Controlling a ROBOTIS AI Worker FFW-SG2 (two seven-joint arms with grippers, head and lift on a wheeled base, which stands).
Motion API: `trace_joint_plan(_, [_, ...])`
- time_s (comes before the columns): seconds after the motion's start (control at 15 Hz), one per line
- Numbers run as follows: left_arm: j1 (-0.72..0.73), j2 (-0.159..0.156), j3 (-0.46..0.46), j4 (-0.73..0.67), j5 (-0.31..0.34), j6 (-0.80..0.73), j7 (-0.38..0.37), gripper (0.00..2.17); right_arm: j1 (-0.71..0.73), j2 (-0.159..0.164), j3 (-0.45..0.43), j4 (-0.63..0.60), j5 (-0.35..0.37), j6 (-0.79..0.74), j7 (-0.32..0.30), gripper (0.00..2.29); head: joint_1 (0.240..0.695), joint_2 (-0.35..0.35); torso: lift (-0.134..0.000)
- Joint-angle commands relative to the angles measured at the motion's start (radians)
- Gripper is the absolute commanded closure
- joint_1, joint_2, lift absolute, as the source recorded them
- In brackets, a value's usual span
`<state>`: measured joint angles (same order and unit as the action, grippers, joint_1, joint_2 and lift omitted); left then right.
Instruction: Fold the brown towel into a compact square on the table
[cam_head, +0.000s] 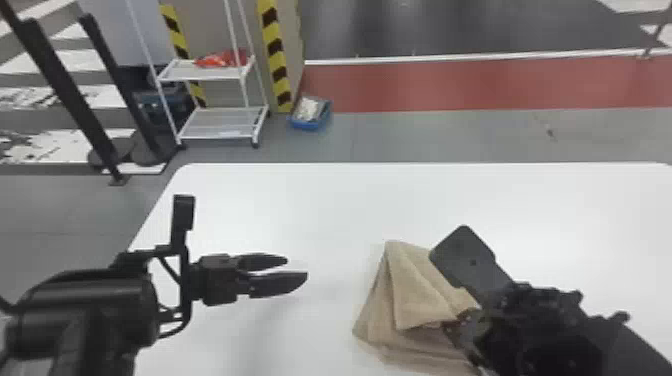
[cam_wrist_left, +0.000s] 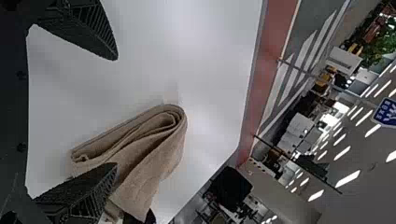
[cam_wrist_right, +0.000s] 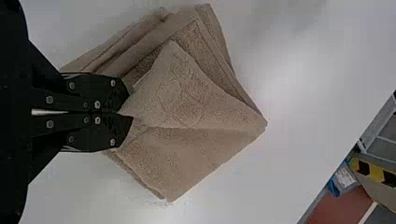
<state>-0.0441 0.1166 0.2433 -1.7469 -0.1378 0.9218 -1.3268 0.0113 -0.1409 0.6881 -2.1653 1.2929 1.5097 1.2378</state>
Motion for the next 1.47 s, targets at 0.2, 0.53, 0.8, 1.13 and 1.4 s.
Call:
trace_joint_plan(0.2, [0.001,0.000,-0.002,0.000,-0.002,-0.002,-0.003,0.08,0.004,-0.017,-0.061,-0.044,-0.046,-0.105,0.065,1.20,0.695,0.141,-0.124])
trace_joint_plan(0.53, [0.001,0.000,-0.018,-0.002,-0.006,-0.002,-0.003,0.08,0.022,-0.045,-0.102,-0.060,-0.079,-0.253,0.127,1.20,0.695,0.111,-0.124])
trace_joint_plan(0.8, [0.001,0.000,-0.018,0.000,-0.006,-0.005,-0.002,0.08,0.032,-0.051,-0.084,-0.053,-0.096,-0.268,0.129,0.13,0.695,0.138,-0.124])
trace_joint_plan(1.13, [0.001,0.000,-0.028,0.010,-0.009,-0.030,0.000,0.09,0.021,-0.014,-0.183,-0.087,-0.241,-0.256,0.114,0.11,0.695,0.137,-0.124])
trace_joint_plan(1.4, [0.001,0.002,-0.021,0.010,-0.009,-0.033,-0.005,0.09,-0.017,0.049,-0.213,-0.013,-0.271,-0.231,-0.058,0.11,0.695,0.124,-0.124])
